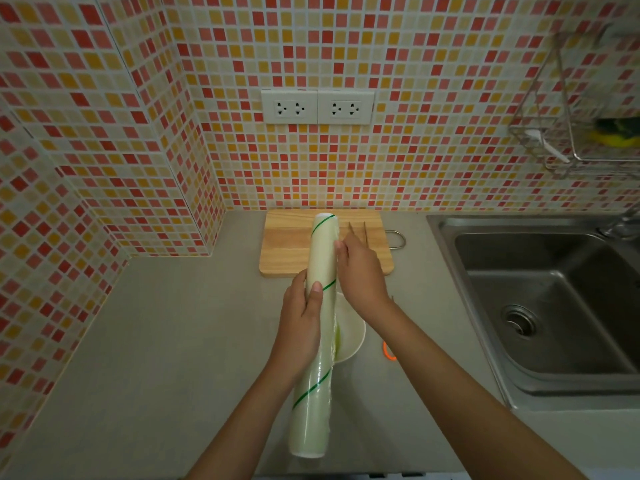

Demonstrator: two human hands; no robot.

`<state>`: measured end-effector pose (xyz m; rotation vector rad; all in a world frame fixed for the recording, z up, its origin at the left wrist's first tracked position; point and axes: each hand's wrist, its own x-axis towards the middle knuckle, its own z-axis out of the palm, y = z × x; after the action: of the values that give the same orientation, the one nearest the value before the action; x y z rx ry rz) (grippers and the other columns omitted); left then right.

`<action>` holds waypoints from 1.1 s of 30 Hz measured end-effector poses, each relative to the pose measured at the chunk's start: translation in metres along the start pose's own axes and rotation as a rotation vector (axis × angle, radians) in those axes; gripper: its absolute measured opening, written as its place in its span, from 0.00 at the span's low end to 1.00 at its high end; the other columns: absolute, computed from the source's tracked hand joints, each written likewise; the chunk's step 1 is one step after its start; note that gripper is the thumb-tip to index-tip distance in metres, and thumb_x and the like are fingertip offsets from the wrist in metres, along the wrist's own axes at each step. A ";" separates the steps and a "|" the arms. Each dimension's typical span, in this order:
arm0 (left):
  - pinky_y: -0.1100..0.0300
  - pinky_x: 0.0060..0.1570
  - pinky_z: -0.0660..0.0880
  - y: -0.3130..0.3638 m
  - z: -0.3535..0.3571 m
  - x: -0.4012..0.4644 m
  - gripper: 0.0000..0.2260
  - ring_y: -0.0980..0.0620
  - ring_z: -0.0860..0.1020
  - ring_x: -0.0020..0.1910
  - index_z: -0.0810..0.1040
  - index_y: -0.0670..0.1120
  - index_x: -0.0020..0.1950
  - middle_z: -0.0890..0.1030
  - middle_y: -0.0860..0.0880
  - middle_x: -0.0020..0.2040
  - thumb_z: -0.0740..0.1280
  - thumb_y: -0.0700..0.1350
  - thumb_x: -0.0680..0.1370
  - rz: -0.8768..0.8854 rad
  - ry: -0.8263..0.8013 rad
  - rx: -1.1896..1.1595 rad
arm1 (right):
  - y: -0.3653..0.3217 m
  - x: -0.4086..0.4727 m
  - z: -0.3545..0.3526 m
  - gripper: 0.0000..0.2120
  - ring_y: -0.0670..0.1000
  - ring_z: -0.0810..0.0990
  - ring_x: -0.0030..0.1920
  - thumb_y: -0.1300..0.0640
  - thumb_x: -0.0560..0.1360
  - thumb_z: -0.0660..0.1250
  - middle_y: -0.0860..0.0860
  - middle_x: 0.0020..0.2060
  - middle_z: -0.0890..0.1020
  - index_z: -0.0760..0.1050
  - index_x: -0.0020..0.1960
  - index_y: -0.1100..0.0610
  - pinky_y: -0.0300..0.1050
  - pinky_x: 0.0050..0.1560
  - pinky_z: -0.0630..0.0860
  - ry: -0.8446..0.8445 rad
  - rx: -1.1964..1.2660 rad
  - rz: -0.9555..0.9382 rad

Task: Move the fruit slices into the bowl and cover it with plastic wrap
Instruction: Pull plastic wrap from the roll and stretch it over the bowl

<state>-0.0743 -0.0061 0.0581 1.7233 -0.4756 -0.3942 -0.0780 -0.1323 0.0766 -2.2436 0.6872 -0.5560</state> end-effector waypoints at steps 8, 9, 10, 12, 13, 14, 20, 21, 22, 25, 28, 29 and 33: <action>0.55 0.60 0.73 0.003 -0.001 0.000 0.15 0.53 0.76 0.58 0.70 0.51 0.68 0.77 0.49 0.60 0.53 0.50 0.83 -0.001 0.017 0.003 | 0.002 -0.001 -0.003 0.15 0.62 0.76 0.37 0.57 0.82 0.53 0.65 0.38 0.78 0.71 0.44 0.66 0.59 0.42 0.76 0.108 0.273 0.116; 0.55 0.60 0.73 0.004 -0.001 0.001 0.15 0.53 0.76 0.58 0.70 0.51 0.68 0.76 0.49 0.60 0.53 0.50 0.83 0.005 0.019 0.010 | 0.002 -0.002 -0.002 0.16 0.61 0.76 0.37 0.55 0.82 0.53 0.65 0.38 0.78 0.70 0.45 0.65 0.59 0.42 0.76 0.124 0.314 0.117; 0.55 0.60 0.73 0.005 -0.001 0.001 0.15 0.52 0.76 0.58 0.70 0.52 0.68 0.76 0.49 0.60 0.53 0.50 0.83 0.012 0.018 0.017 | 0.000 -0.004 -0.002 0.17 0.60 0.77 0.38 0.51 0.82 0.52 0.62 0.38 0.78 0.70 0.46 0.63 0.57 0.41 0.75 0.121 0.325 0.118; 0.53 0.60 0.73 0.007 0.000 0.002 0.14 0.50 0.76 0.58 0.71 0.51 0.67 0.77 0.48 0.59 0.54 0.50 0.83 0.033 0.004 0.020 | -0.002 -0.005 -0.001 0.21 0.54 0.78 0.38 0.42 0.80 0.51 0.55 0.37 0.79 0.70 0.46 0.58 0.51 0.39 0.74 0.079 0.259 0.132; 0.52 0.59 0.74 0.007 0.001 0.001 0.14 0.50 0.77 0.58 0.71 0.51 0.66 0.77 0.47 0.59 0.54 0.49 0.83 0.040 -0.005 0.022 | -0.003 -0.004 0.000 0.21 0.52 0.77 0.36 0.40 0.80 0.51 0.52 0.35 0.78 0.70 0.44 0.57 0.49 0.37 0.72 0.066 0.211 0.120; 0.52 0.59 0.74 0.007 0.002 0.001 0.14 0.49 0.77 0.57 0.72 0.51 0.66 0.77 0.47 0.58 0.54 0.48 0.83 0.042 -0.013 0.023 | -0.003 -0.003 0.001 0.21 0.51 0.75 0.34 0.42 0.80 0.51 0.51 0.33 0.77 0.69 0.42 0.58 0.48 0.35 0.70 0.066 0.176 0.092; 0.69 0.47 0.72 0.007 -0.003 0.001 0.10 0.62 0.77 0.49 0.73 0.59 0.59 0.79 0.54 0.53 0.54 0.49 0.83 0.014 -0.009 -0.039 | 0.001 0.007 -0.004 0.16 0.55 0.69 0.27 0.54 0.83 0.52 0.59 0.29 0.70 0.67 0.39 0.60 0.42 0.25 0.68 0.049 0.588 0.316; 0.73 0.45 0.71 0.008 -0.004 0.001 0.10 0.66 0.77 0.46 0.73 0.60 0.57 0.79 0.55 0.51 0.54 0.49 0.83 0.010 -0.009 -0.052 | 0.001 0.004 -0.004 0.18 0.54 0.68 0.24 0.50 0.82 0.52 0.58 0.26 0.69 0.67 0.39 0.60 0.39 0.22 0.67 0.032 0.655 0.358; 0.76 0.42 0.70 0.009 -0.005 0.002 0.10 0.67 0.77 0.44 0.73 0.60 0.55 0.79 0.56 0.49 0.54 0.49 0.83 0.007 -0.002 -0.060 | 0.000 0.000 -0.003 0.21 0.53 0.68 0.22 0.45 0.81 0.52 0.56 0.25 0.70 0.67 0.38 0.59 0.38 0.20 0.66 0.009 0.660 0.369; 0.74 0.38 0.70 0.011 -0.007 0.006 0.11 0.66 0.77 0.39 0.73 0.59 0.52 0.79 0.55 0.45 0.53 0.48 0.83 0.009 0.020 -0.065 | -0.002 -0.017 0.005 0.24 0.52 0.71 0.23 0.40 0.79 0.53 0.54 0.25 0.71 0.67 0.36 0.59 0.44 0.24 0.71 -0.067 0.442 0.223; 0.71 0.41 0.71 0.011 -0.007 0.012 0.11 0.63 0.77 0.42 0.74 0.57 0.54 0.79 0.53 0.48 0.53 0.49 0.83 0.003 0.024 -0.038 | 0.000 -0.019 0.005 0.20 0.54 0.71 0.27 0.51 0.82 0.54 0.54 0.27 0.71 0.64 0.33 0.57 0.50 0.29 0.73 -0.040 0.328 0.155; 0.73 0.40 0.71 0.012 -0.008 0.014 0.11 0.65 0.76 0.41 0.74 0.58 0.53 0.79 0.54 0.47 0.52 0.50 0.83 0.000 0.031 -0.034 | 0.001 -0.017 0.002 0.19 0.54 0.70 0.25 0.52 0.82 0.53 0.55 0.27 0.71 0.64 0.34 0.57 0.46 0.26 0.71 -0.034 0.371 0.194; 0.75 0.33 0.69 0.017 -0.010 0.024 0.12 0.67 0.73 0.32 0.74 0.53 0.51 0.77 0.52 0.42 0.52 0.50 0.84 -0.001 0.042 -0.025 | -0.001 -0.018 -0.005 0.22 0.49 0.67 0.18 0.45 0.81 0.53 0.55 0.24 0.70 0.67 0.37 0.59 0.36 0.18 0.64 -0.092 0.553 0.278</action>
<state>-0.0503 -0.0126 0.0763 1.7042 -0.4380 -0.3630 -0.0949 -0.1232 0.0771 -1.6180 0.6845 -0.4356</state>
